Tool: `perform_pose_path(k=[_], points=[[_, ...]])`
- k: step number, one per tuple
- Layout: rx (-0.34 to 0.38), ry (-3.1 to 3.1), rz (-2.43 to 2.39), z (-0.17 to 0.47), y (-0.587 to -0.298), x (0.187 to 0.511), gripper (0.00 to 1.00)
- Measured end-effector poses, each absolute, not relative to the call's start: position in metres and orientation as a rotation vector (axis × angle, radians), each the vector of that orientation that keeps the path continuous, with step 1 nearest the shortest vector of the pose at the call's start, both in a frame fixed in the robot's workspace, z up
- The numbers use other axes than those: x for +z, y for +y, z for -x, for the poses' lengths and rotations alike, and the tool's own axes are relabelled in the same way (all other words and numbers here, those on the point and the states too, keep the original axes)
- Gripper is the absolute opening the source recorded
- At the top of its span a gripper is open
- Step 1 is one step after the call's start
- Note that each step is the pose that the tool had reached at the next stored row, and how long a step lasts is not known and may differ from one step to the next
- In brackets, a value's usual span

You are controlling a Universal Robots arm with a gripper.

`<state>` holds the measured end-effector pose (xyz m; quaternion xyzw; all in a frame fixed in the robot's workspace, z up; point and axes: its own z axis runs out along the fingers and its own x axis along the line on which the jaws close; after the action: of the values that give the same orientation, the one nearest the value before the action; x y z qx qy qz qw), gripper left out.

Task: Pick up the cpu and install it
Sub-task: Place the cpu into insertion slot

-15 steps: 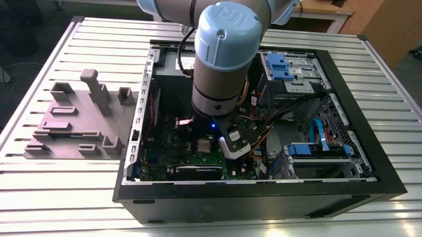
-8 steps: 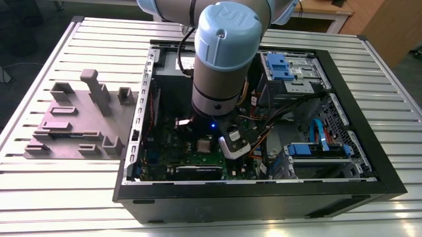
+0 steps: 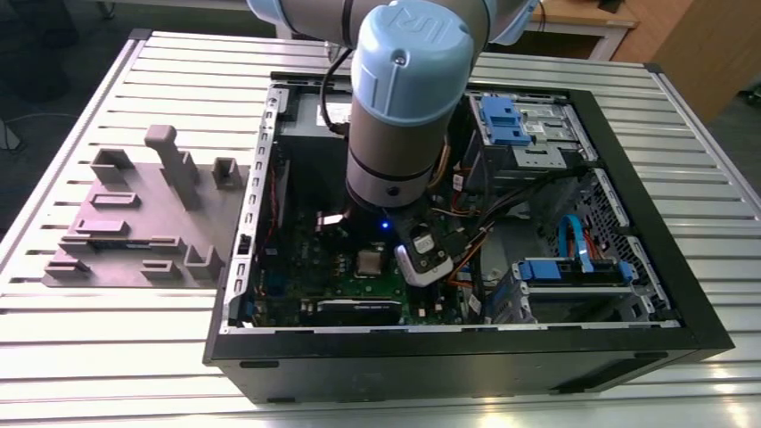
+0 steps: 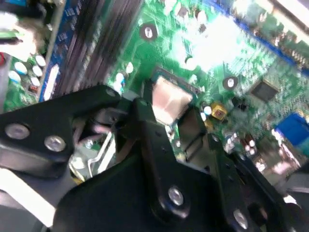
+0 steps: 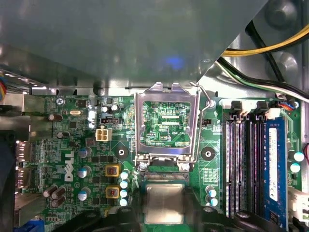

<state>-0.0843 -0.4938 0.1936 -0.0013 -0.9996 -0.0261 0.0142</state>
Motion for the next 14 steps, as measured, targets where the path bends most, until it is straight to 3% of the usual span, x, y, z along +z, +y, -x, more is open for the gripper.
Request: perform_pose_path(k=[14], points=[[-0.084,-3.114,-0.045,0.0855,-0.4944,0.1927,0.45]])
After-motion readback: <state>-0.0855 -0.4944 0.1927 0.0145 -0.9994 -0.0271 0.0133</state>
